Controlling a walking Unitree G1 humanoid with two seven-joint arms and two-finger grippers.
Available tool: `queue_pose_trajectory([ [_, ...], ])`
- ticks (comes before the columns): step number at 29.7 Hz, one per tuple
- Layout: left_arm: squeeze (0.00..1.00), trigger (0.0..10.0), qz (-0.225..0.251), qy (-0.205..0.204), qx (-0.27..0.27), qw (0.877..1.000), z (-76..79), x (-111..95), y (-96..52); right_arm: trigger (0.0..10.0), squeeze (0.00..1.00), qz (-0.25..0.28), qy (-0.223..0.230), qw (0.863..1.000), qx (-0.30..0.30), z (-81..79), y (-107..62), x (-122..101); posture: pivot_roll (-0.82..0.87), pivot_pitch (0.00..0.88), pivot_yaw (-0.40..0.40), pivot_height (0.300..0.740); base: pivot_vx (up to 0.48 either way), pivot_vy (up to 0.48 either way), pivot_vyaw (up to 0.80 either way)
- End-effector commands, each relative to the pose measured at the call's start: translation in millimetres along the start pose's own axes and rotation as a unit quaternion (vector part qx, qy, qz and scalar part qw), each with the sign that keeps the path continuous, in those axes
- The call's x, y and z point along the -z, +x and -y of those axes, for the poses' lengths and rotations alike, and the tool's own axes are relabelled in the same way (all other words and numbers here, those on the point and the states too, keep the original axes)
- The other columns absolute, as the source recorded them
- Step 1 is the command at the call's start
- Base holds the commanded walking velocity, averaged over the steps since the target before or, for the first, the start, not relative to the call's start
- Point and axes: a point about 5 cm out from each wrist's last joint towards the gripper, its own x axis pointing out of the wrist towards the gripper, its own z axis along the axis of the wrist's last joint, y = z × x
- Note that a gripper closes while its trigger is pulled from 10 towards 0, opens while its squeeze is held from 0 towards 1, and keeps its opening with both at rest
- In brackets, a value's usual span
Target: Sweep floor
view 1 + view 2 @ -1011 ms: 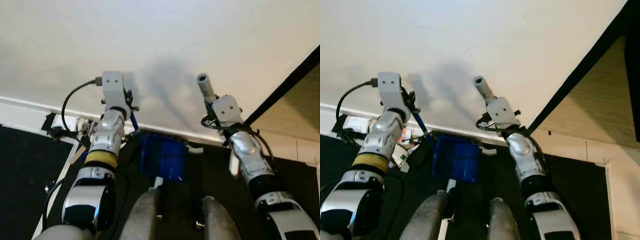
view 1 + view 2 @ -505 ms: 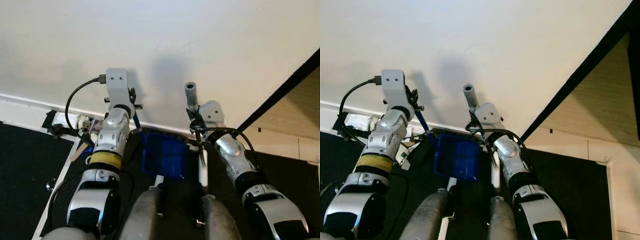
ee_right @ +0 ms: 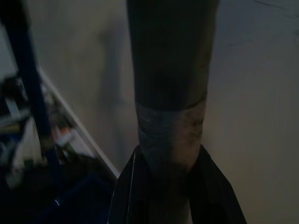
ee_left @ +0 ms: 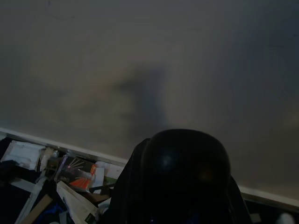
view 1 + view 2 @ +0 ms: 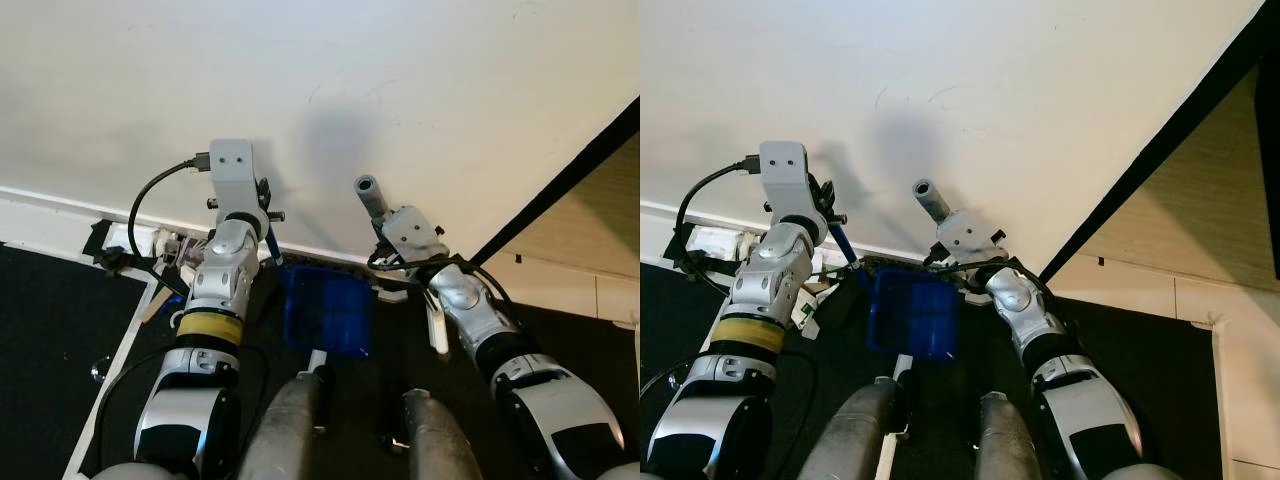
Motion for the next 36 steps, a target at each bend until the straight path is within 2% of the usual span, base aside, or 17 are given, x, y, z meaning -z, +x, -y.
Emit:
queue_pose_trajectory([
  [1,0.00,10.0,-0.034,-0.022,0.016,0.999,6.2,16.3,-5.9,10.0,0.00,0.022,0.065,0.998,-0.011,-5.8,2.0,-3.6,0.21,0.349,0.080,0.740,0.000,0.000,0.00],
  [3,0.00,10.0,-0.032,-0.022,0.017,0.999,6.4,15.6,-6.9,10.0,0.00,0.025,0.081,0.996,-0.016,-6.7,2.5,-4.3,0.21,0.349,0.080,0.740,0.000,0.000,0.00],
  [5,0.00,10.0,-0.031,-0.022,0.019,0.999,6.0,15.1,-8.7,10.0,0.00,0.027,0.079,0.996,-0.023,-8.3,3.6,-6.1,0.24,0.352,0.083,0.740,0.000,0.000,0.00],
  [7,0.00,10.0,-0.031,-0.020,0.019,0.999,3.2,15.1,-15.0,10.0,0.00,0.031,0.089,0.994,-0.052,-16.1,7.9,-11.7,0.26,0.352,0.082,0.740,0.000,0.000,0.00],
  [12,0.00,10.0,-0.033,-0.019,0.017,0.999,0.7,16.2,-20.1,10.0,0.00,0.029,0.108,0.991,-0.075,-21.5,11.9,-16.4,0.27,0.348,0.075,0.740,0.000,0.000,0.00],
  [14,0.00,10.0,-0.034,-0.019,0.015,0.999,-0.2,16.6,-21.9,10.0,0.00,0.041,0.134,0.984,-0.111,-29.8,15.4,-23.7,0.27,0.345,0.069,0.740,0.000,0.000,0.00],
  [17,0.00,10.0,-0.036,-0.020,0.014,0.999,-0.7,17.0,-22.5,10.0,0.00,0.054,0.149,0.977,-0.142,-37.5,18.0,-31.0,0.27,0.344,0.066,0.740,0.000,0.000,0.00],
  [21,0.00,10.0,-0.036,-0.023,0.014,0.999,1.5,17.1,-21.7,10.0,0.00,0.083,0.134,0.971,-0.177,-48.3,20.8,-43.8,0.24,0.334,0.056,0.740,0.000,0.000,0.00],
  [22,0.00,10.0,-0.035,-0.026,0.016,0.999,4.1,16.1,-20.7,10.0,0.00,0.101,0.109,0.972,-0.179,-50.6,21.7,-50.9,0.24,0.329,0.050,0.740,0.000,0.000,0.00],
  [24,0.00,10.0,-0.035,-0.026,0.016,0.999,4.1,16.1,-20.7,10.0,0.00,0.101,0.109,0.972,-0.179,-50.6,21.7,-50.9,0.24,0.329,0.050,0.740,0.000,0.000,0.00],
  [25,0.00,10.0,-0.036,-0.030,0.017,0.999,5.3,15.5,-19.9,10.0,0.00,0.124,0.104,0.976,-0.145,-41.9,20.6,-55.0,0.21,0.322,0.046,0.740,0.000,0.000,0.00],
  [26,0.00,10.0,-0.036,-0.030,0.017,0.999,5.3,15.5,-19.9,10.0,0.00,0.124,0.104,0.976,-0.145,-41.9,20.6,-55.0,0.21,0.322,0.046,0.740,0.000,0.000,0.00],
  [27,0.00,10.0,-0.041,-0.034,0.020,0.998,6.2,16.9,-19.0,10.0,0.00,0.150,0.113,0.977,-0.103,-30.0,16.9,-56.7,0.19,0.317,0.049,0.740,0.000,0.000,0.00],
  [30,0.00,10.0,-0.046,-0.035,0.024,0.998,7.1,18.2,-18.5,10.0,0.00,0.162,0.122,0.975,-0.091,-25.7,14.3,-56.8,0.17,0.311,0.053,0.740,0.000,0.000,0.00],
  [36,0.00,10.0,-0.070,-0.039,0.038,0.996,11.2,21.3,-18.1,10.0,0.00,0.185,0.091,0.976,-0.070,-18.7,4.2,-53.1,0.15,0.302,0.058,0.740,0.000,0.000,0.00],
])
